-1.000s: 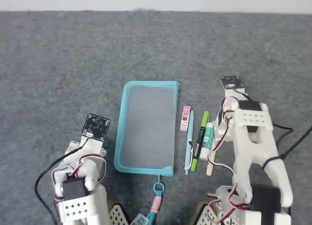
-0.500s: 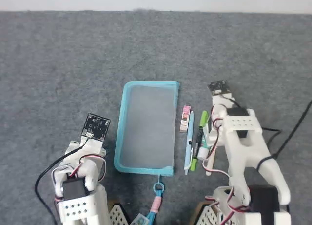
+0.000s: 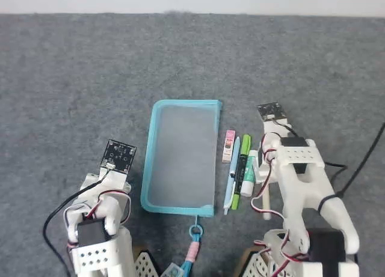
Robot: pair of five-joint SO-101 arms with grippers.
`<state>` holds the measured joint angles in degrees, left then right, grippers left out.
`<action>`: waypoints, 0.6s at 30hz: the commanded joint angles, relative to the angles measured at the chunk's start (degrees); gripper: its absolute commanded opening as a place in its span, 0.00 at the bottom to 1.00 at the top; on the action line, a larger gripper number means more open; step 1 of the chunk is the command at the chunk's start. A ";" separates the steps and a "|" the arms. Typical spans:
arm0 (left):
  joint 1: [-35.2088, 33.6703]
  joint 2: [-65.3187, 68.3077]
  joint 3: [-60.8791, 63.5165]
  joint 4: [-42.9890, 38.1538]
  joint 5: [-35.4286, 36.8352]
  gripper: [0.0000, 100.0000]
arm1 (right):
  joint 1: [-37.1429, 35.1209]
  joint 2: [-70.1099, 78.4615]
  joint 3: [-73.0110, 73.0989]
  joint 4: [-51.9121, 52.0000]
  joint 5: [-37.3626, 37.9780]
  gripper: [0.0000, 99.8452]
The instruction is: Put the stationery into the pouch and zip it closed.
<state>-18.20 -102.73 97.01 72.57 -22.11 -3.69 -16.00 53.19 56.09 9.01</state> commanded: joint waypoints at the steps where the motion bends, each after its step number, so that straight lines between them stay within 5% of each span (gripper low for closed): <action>1: -0.26 -0.44 -0.31 0.18 -0.62 0.01 | 2.42 -2.86 -0.35 -0.75 -1.14 0.03; 10: -0.26 -0.44 -0.31 0.18 -0.62 0.01 | 8.04 -3.03 -4.22 1.54 4.22 0.01; 18: -0.26 -0.44 -0.31 0.18 -0.62 0.01 | 4.09 -2.95 -3.96 2.42 3.25 0.02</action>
<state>-18.20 -102.73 97.01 72.57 -22.11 1.67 -16.88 51.34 57.67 13.05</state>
